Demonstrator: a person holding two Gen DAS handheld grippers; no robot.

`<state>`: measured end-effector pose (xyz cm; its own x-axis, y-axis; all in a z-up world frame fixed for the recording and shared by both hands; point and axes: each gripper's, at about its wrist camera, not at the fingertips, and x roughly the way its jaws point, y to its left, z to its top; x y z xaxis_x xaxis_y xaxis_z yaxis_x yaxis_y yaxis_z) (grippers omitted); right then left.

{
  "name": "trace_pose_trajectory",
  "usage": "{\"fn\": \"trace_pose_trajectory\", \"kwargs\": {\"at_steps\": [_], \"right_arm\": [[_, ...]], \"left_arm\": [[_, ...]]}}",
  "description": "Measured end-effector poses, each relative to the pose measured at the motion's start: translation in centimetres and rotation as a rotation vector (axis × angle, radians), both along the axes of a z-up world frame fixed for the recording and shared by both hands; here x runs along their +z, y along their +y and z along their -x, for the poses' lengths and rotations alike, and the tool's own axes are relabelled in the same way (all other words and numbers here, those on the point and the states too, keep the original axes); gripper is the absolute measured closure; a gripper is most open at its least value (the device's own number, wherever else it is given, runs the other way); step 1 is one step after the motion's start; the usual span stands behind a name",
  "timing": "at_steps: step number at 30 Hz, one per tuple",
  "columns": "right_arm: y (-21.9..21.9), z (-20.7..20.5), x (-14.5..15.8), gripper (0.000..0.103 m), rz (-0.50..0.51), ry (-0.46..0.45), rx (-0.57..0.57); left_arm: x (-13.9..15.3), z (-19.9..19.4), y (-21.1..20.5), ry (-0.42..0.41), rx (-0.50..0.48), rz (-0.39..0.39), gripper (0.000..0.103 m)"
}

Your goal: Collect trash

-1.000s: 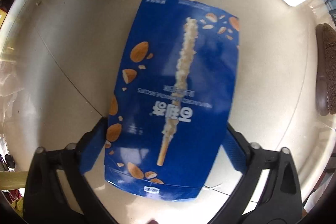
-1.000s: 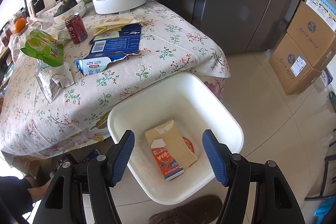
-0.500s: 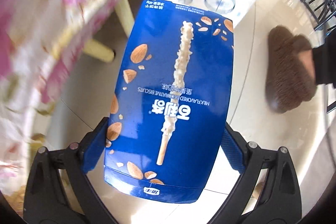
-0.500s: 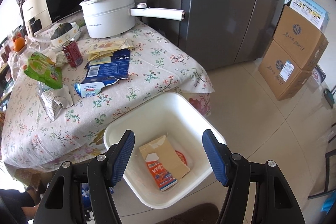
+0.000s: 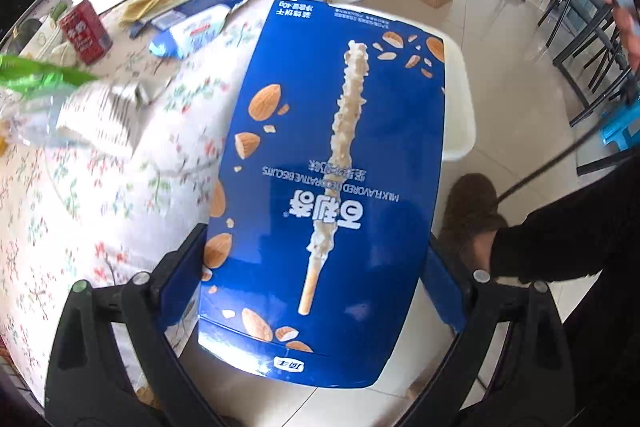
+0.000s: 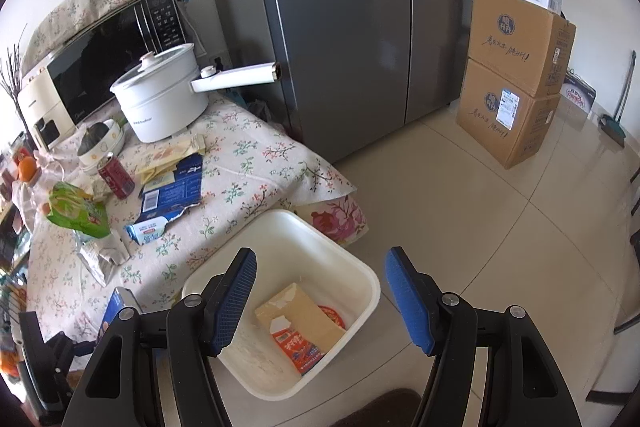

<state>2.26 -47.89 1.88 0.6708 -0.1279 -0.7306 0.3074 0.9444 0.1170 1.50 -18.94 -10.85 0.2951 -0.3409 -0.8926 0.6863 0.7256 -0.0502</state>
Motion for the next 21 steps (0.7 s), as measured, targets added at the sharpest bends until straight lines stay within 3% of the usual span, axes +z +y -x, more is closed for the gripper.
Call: {"fn": "trace_pose_trajectory", "kwargs": {"at_steps": [2,4,10,14,21], "right_arm": [[-0.7,0.3,0.6,0.034,-0.008,-0.022,-0.019],[-1.3,0.6,0.9,0.034,-0.016,-0.039,-0.04],[-3.2,1.5,0.9,0.034,-0.059,-0.052,-0.086],[-3.5,1.8,0.9,0.034,-0.052,-0.05,-0.088],[-3.4,1.6,0.6,0.03,-0.042,-0.037,-0.089]], "left_arm": [[1.4,-1.7,-1.8,0.022,-0.008,0.024,0.006],[1.8,-3.9,-3.4,0.096,-0.01,0.037,0.006],[0.4,-7.8,-8.5,0.269,0.043,0.032,0.006],[0.8,-8.3,-11.0,0.277,0.082,0.024,0.001],[1.9,-8.2,-10.9,0.245,0.059,0.052,0.001]]}}
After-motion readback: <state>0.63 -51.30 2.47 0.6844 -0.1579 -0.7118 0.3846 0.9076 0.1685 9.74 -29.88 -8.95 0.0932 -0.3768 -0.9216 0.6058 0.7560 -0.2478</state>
